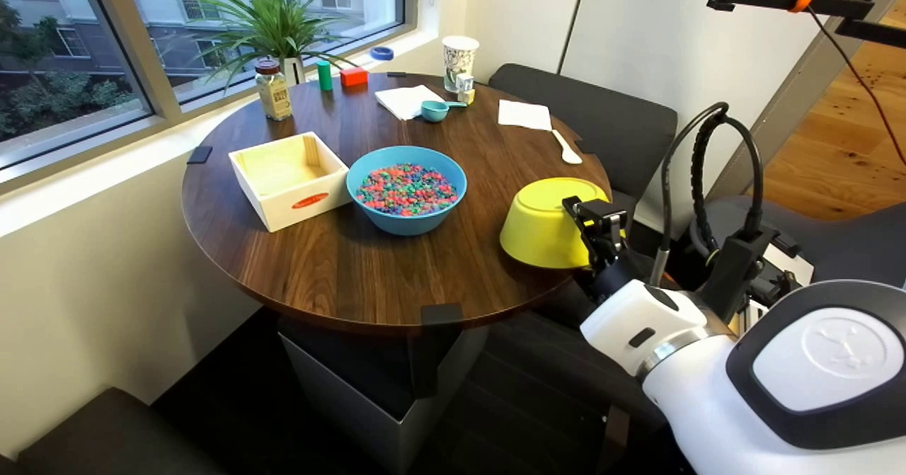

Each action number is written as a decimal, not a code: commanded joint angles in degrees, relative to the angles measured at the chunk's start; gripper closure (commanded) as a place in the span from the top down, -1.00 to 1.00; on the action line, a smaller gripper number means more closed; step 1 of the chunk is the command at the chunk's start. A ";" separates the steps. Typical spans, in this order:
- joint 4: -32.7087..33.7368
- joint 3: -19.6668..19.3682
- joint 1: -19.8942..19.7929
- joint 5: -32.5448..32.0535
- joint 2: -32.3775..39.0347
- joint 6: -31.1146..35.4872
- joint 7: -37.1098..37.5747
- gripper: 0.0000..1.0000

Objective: Put the yellow bowl upright

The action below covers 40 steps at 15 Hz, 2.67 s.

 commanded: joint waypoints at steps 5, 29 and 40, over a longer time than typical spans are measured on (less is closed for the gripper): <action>0.38 -4.30 -2.33 1.27 -5.13 4.89 -1.98 -0.83; -0.60 -18.25 -12.02 22.41 -21.26 26.84 0.21 -0.93; 1.97 -18.87 -15.12 24.71 -21.51 26.03 3.58 -0.93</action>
